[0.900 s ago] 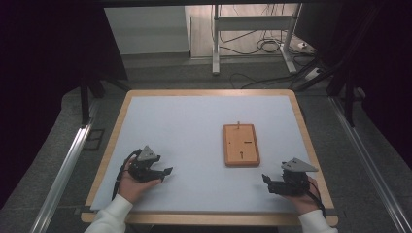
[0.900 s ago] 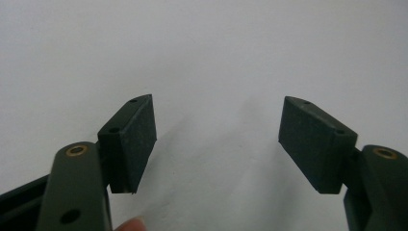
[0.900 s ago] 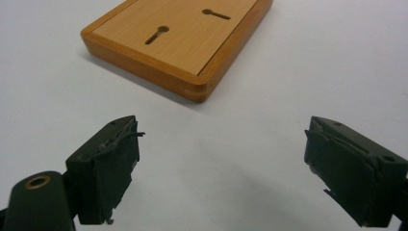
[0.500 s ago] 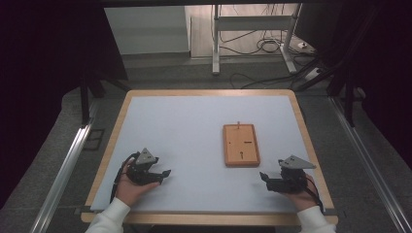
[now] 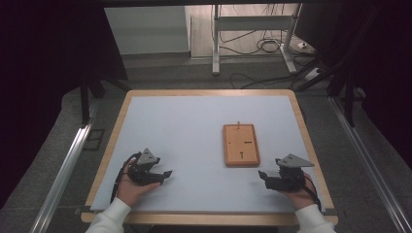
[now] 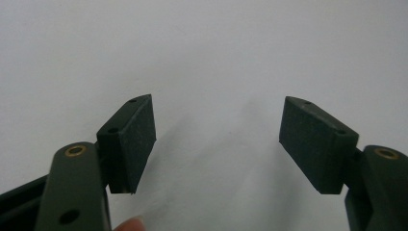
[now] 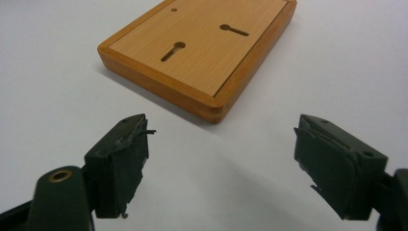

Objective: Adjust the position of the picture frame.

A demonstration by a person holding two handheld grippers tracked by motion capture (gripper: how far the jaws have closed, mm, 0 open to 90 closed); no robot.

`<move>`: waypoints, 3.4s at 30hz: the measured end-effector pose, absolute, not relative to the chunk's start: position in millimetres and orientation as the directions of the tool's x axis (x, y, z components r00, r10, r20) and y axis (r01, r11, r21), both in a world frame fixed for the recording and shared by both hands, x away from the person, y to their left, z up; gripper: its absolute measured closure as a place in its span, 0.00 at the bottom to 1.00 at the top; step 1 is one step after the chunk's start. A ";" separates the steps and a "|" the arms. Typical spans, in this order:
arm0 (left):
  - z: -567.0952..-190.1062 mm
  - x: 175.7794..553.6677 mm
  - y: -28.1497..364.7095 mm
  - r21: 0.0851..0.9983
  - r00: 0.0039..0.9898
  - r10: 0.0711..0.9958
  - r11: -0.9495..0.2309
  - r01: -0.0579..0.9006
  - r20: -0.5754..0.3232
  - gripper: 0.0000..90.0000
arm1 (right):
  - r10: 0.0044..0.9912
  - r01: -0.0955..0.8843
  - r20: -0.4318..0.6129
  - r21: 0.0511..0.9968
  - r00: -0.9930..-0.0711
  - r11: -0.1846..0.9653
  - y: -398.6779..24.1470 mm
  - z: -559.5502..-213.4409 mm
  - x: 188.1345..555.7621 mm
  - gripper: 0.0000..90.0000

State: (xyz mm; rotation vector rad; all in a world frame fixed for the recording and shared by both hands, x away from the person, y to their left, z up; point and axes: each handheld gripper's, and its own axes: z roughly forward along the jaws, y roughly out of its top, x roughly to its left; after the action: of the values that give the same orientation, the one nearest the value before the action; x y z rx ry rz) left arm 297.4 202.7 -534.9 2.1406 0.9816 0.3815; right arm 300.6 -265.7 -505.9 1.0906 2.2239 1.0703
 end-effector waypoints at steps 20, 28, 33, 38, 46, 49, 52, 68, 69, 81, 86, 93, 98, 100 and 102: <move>-537.1 297.9 203.6 0.722 0.681 0.731 -0.448 0.527 -0.043 0.31 | 0.761 0.426 -0.082 0.788 -0.644 0.445 -219.9 -489.9 368.6 0.39; -538.0 298.0 204.2 0.718 0.682 0.730 -0.453 0.528 -0.041 0.31 | 0.738 0.427 -0.117 0.751 -0.664 0.503 -193.3 -487.1 414.1 0.47; -538.4 298.6 204.5 0.718 0.683 0.729 -0.454 0.528 -0.041 0.31 | 0.742 0.447 -0.101 0.741 -0.662 0.500 -186.1 -491.1 434.8 0.50; -538.7 299.4 205.3 0.718 0.681 0.731 -0.452 0.530 -0.043 0.31 | 0.753 0.465 -0.071 0.748 -0.654 0.474 -184.8 -493.0 451.3 0.54; -538.9 299.7 205.6 0.718 0.681 0.731 -0.452 0.529 -0.043 0.31 | 0.751 0.488 -0.038 0.739 -0.659 0.465 -180.9 -495.6 467.9 0.59; -539.1 299.8 205.6 0.717 0.682 0.730 -0.453 0.529 -0.042 0.31 | 0.752 0.491 -0.025 0.743 -0.659 0.455 -180.0 -496.9 472.7 0.63; -539.5 300.0 205.6 0.716 0.683 0.729 -0.455 0.529 -0.041 0.31 | 0.750 0.495 -0.028 0.735 -0.661 0.463 -178.5 -498.5 477.2 0.68; -540.4 300.7 206.6 0.715 0.682 0.730 -0.456 0.530 -0.041 0.31 | 0.756 0.491 -0.035 0.740 -0.653 0.459 -175.5 -505.9 483.4 0.95; -540.4 300.7 206.4 0.714 0.682 0.730 -0.456 0.530 -0.040 0.31 | 0.759 0.496 -0.030 0.740 -0.651 0.455 -175.2 -505.6 483.2 0.95; -540.1 300.7 206.5 0.714 0.687 0.726 -0.462 0.527 -0.037 0.31 | 0.761 0.512 0.001 0.741 -0.649 0.435 -169.5 -488.6 473.0 0.95; -539.6 300.5 205.3 0.711 0.691 0.722 -0.468 0.525 -0.035 0.31 | 0.728 0.491 0.007 0.742 -0.686 0.456 -158.4 -480.2 460.2 0.95; -539.6 300.2 204.8 0.711 0.693 0.720 -0.470 0.524 -0.035 0.31 | 0.664 0.466 0.015 0.725 -0.747 0.507 -129.7 -485.6 437.8 0.95; -539.7 300.2 204.1 0.709 0.695 0.719 -0.473 0.523 -0.033 0.31 | 0.615 0.435 0.008 0.714 -0.789 0.549 -108.1 -492.5 424.6 0.95; -539.5 300.1 204.0 0.709 0.695 0.718 -0.473 0.523 -0.033 0.31 | 0.601 0.420 -0.003 0.713 -0.799 0.562 -100.6 -494.5 421.8 0.95; -539.6 300.2 204.2 0.708 0.695 0.718 -0.475 0.523 -0.032 0.31 | 0.591 0.416 0.001 0.711 -0.807 0.567 -94.5 -495.9 420.0 0.95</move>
State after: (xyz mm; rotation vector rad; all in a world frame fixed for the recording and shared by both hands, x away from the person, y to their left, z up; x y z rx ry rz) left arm 300.2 204.2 -539.6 2.1870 0.9440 0.3503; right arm 420.0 -94.5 -495.9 0.8386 2.5638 1.0704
